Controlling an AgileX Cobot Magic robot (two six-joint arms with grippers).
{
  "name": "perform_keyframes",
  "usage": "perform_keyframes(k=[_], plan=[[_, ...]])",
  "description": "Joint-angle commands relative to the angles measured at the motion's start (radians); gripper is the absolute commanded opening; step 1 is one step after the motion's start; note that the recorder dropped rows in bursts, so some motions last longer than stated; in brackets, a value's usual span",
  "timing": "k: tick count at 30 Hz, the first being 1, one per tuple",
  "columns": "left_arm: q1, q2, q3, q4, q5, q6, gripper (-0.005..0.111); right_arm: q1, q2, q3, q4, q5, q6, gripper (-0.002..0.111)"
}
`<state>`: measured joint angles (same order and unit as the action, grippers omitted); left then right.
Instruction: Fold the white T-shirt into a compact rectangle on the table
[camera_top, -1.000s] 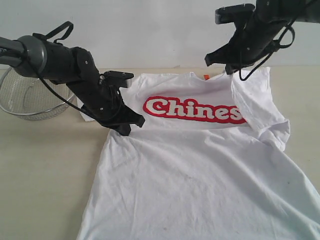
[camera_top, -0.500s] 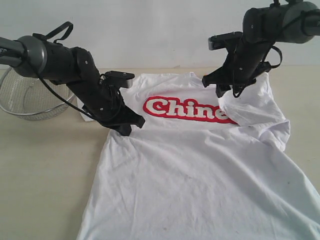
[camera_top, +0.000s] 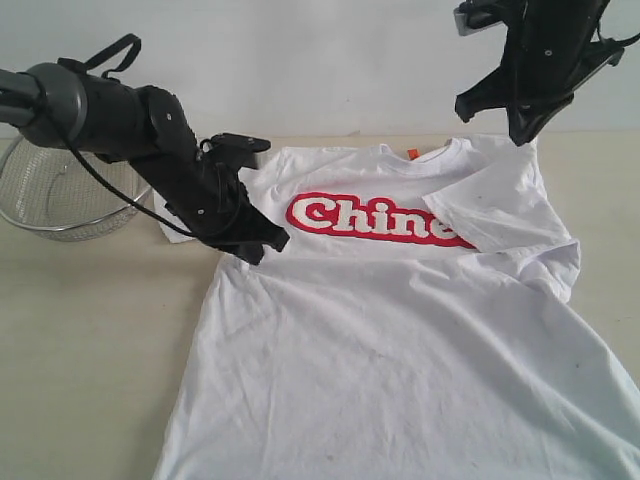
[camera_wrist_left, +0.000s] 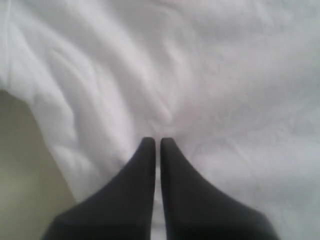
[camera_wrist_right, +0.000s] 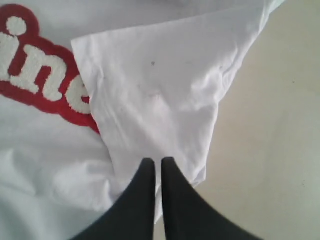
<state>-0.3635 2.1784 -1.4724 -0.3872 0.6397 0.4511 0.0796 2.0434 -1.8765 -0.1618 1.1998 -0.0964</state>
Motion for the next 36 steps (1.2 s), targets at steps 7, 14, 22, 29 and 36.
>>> perform_keyframes(k=[7,14,22,29,36], plan=[[-0.017,-0.046,-0.055,-0.376,0.004,0.403,0.005,0.0,-0.31,0.472,0.093,-0.016,0.069,0.0],[-0.065,0.03,-0.172,-0.435,-0.068,0.454,0.005,0.038,-0.553,0.981,0.241,-0.237,0.096,0.0],[-0.095,0.173,-0.373,-0.493,0.01,0.46,0.005,0.083,-0.555,1.21,0.071,-0.554,0.334,0.0],[-0.148,0.281,-0.5,-0.522,0.057,0.469,0.005,0.081,-0.509,1.214,-0.036,-0.552,0.409,0.0],[-0.178,0.315,-0.541,-0.45,0.052,0.406,0.005,0.081,-0.446,1.214,-0.036,-0.594,0.409,0.0]])
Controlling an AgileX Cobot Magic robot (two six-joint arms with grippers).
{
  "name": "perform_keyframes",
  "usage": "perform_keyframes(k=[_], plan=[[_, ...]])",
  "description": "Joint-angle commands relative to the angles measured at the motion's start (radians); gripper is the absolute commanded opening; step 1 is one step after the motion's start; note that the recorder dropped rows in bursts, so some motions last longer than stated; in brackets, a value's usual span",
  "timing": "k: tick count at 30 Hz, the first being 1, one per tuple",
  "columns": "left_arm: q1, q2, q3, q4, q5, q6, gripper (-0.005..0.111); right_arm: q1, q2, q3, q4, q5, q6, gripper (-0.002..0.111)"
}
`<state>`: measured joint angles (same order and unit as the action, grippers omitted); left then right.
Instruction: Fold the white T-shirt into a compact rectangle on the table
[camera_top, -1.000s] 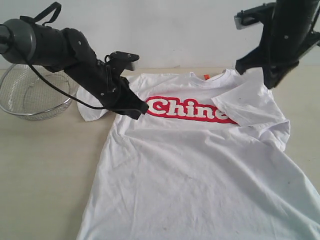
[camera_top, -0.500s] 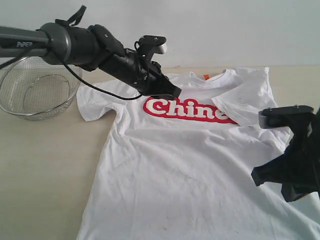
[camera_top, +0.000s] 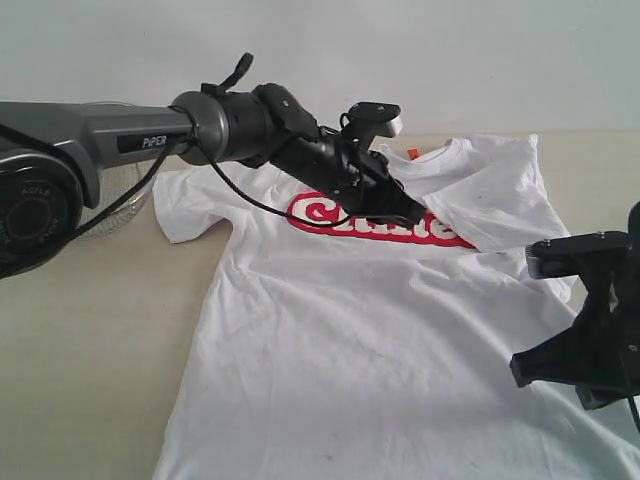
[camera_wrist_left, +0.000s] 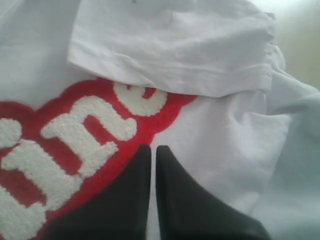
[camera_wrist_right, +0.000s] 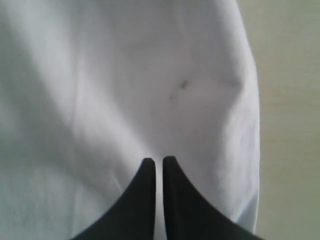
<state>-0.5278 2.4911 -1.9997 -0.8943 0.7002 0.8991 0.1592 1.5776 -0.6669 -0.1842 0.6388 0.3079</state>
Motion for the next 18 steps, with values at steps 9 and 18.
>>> perform_keyframes(k=[9,18], plan=[[-0.013,0.069,-0.014,0.297,-0.032,-0.214,0.005,0.001,0.039,0.004,-0.013,0.029,0.004,0.0],[0.009,0.082,-0.014,0.309,-0.027,-0.248,0.005,0.001,0.04,0.004,-0.037,0.08,0.004,0.0]])
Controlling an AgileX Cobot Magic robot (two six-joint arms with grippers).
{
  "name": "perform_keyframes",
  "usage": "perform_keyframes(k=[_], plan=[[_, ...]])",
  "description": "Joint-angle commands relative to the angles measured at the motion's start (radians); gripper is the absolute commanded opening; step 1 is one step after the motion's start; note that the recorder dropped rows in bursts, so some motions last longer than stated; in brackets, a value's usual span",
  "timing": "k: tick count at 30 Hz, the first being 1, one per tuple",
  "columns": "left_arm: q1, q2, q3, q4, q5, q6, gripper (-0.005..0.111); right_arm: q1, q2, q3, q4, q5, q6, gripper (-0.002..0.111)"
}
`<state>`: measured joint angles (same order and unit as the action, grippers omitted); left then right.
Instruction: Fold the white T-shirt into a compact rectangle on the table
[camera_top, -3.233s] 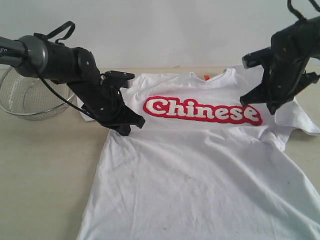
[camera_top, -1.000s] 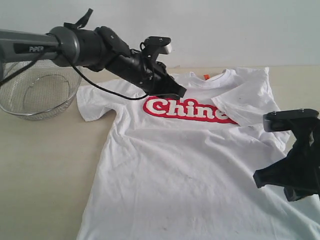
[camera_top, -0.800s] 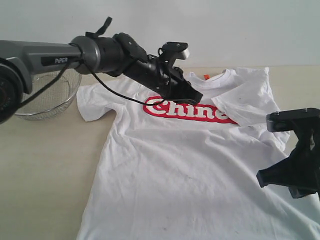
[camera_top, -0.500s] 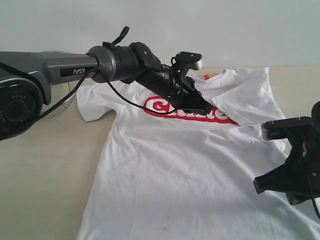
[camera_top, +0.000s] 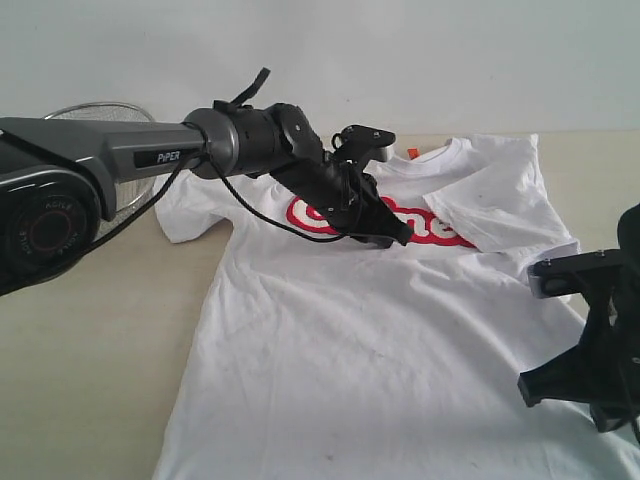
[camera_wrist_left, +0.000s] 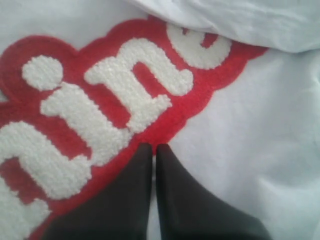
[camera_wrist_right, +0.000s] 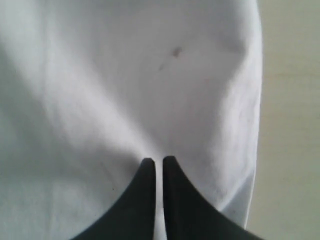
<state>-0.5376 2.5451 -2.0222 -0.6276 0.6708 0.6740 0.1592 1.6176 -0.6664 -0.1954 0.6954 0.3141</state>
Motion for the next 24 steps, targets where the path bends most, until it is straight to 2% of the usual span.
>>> perform_keyframes(k=[1,16,24], plan=[[0.021,0.028,0.008,0.042,0.002,-0.031,0.005,0.001,0.0,0.004,-0.026,0.028,-0.002,0.0],[0.038,0.028,0.008,0.042,0.018,-0.031,0.005,0.001,0.118,0.004,-0.016,0.005,-0.03,0.0],[0.043,0.028,0.008,0.042,0.014,-0.031,0.005,0.001,0.139,0.021,0.0,0.144,-0.015,0.0]])
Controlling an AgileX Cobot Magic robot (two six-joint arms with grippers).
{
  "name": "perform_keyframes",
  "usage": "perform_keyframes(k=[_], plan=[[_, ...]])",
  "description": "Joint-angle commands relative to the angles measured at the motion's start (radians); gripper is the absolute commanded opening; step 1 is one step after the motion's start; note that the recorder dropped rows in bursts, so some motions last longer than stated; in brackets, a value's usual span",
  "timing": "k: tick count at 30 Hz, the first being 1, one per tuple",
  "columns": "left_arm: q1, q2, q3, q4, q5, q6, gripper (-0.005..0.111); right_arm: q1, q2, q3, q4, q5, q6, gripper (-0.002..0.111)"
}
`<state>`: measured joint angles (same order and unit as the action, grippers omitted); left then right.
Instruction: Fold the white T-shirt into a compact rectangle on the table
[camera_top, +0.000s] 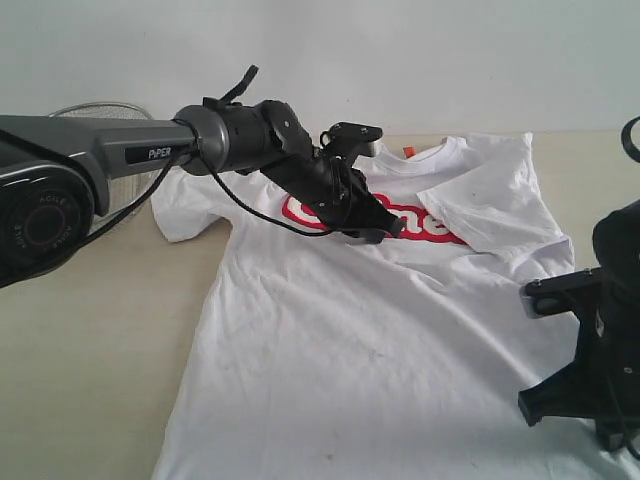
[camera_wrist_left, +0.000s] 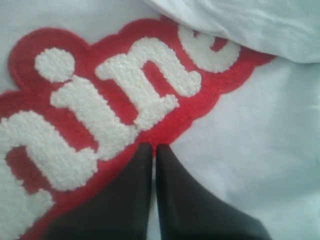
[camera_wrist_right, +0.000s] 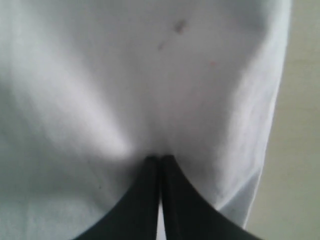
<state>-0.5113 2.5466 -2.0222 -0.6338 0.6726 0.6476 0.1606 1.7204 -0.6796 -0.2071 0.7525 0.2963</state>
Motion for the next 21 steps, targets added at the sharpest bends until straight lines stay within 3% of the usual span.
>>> perform_keyframes(k=[1,15,21], plan=[[0.016,0.027,0.008,0.048,0.012,-0.004,0.005,0.0,0.037,0.04,0.015,0.108,0.0,0.0],[0.029,0.027,0.008,0.044,0.016,-0.004,0.005,0.0,0.021,0.064,0.022,0.069,-0.024,0.0],[0.029,0.027,0.008,0.044,0.016,-0.004,0.005,0.0,-0.196,0.012,0.023,0.049,-0.025,0.0]])
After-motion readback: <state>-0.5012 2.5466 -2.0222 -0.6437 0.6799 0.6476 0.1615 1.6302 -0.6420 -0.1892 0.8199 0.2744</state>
